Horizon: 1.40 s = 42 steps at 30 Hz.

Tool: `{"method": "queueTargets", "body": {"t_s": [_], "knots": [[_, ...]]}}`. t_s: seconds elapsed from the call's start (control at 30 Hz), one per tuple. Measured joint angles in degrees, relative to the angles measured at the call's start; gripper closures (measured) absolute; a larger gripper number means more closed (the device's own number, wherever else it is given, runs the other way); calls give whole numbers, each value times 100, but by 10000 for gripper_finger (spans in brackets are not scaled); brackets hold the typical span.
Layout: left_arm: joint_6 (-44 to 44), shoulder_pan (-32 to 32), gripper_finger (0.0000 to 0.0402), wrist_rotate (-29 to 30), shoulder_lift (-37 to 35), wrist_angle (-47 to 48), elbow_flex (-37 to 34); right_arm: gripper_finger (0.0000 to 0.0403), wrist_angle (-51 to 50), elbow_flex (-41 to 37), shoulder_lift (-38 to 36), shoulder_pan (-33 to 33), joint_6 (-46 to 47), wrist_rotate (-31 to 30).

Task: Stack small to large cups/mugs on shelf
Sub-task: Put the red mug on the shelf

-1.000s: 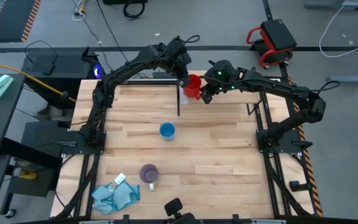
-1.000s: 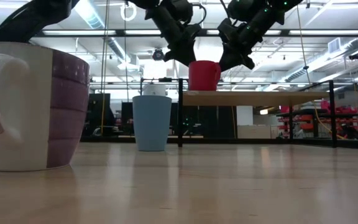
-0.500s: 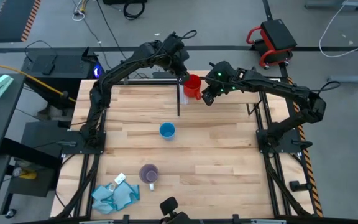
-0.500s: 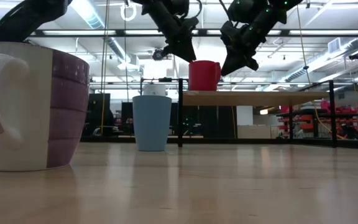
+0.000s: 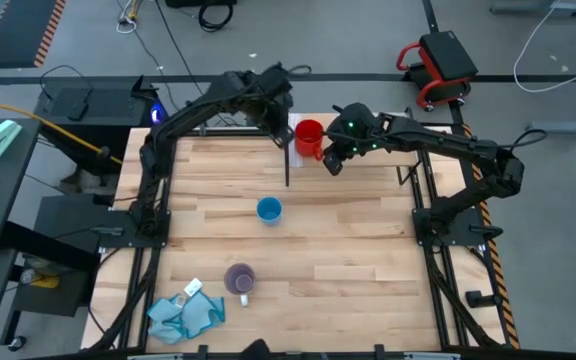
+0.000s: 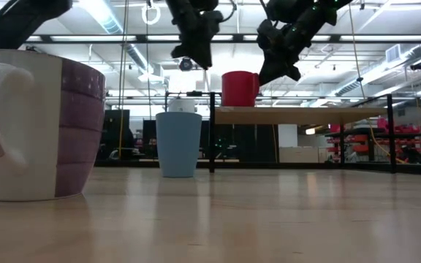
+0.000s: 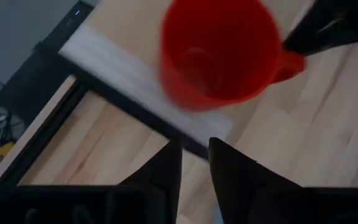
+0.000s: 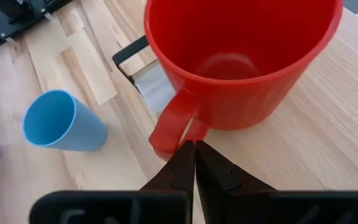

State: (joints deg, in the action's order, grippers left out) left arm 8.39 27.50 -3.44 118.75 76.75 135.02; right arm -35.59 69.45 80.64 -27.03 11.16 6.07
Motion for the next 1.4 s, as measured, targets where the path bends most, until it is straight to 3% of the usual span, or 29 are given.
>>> {"method": "queueTargets", "body": {"t_s": [1.0,1.4], "knots": [[307,-91,324,-56,501,-692,-2,385,236,0,0,118,-26,107],[284,-27,326,-75,479,-212,-4,385,-194,0,-49,118,197,-48]]}}
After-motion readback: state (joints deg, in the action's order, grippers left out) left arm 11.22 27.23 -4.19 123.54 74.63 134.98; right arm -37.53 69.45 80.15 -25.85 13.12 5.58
